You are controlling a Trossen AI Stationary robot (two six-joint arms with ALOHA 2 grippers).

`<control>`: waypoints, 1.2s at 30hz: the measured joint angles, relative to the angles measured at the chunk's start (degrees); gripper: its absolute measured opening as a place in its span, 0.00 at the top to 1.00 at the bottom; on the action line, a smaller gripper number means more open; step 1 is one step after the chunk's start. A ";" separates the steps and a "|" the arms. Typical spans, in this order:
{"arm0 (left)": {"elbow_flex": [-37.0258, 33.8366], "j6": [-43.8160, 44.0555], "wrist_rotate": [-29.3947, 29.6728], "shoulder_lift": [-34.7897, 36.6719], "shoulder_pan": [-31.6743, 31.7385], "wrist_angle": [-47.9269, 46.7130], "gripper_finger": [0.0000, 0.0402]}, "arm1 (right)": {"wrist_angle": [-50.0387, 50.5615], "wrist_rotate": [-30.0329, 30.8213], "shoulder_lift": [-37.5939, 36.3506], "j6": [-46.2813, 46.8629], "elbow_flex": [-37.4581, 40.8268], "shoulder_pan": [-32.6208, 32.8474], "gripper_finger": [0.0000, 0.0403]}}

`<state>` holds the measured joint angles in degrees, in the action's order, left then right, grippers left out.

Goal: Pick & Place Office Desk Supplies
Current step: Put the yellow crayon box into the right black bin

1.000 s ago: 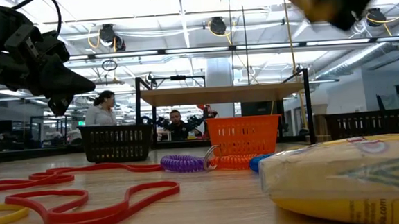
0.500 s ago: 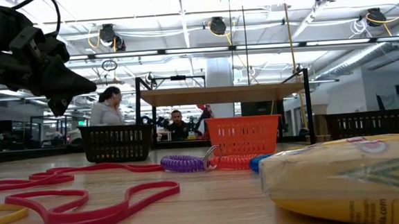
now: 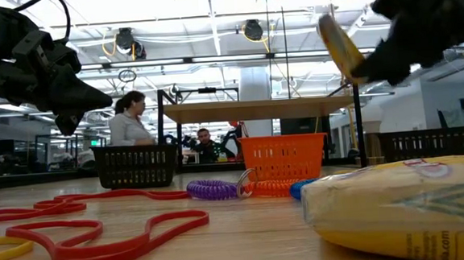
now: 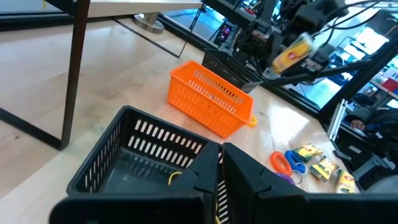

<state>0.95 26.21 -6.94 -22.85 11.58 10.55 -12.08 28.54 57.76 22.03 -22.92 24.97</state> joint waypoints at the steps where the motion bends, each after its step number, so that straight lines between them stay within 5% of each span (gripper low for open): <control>1: 0.00 0.01 0.02 0.00 -0.01 0.02 0.94 | -0.14 -0.12 0.00 0.34 0.84 -0.20 0.77; 36: 0.00 -1.00 3.08 -0.02 0.01 1.62 0.94 | -0.11 -1.65 -0.02 5.39 6.87 -1.05 0.77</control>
<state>0.95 25.21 -3.86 -22.87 11.59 12.16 -12.20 26.89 57.74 27.42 -16.05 23.92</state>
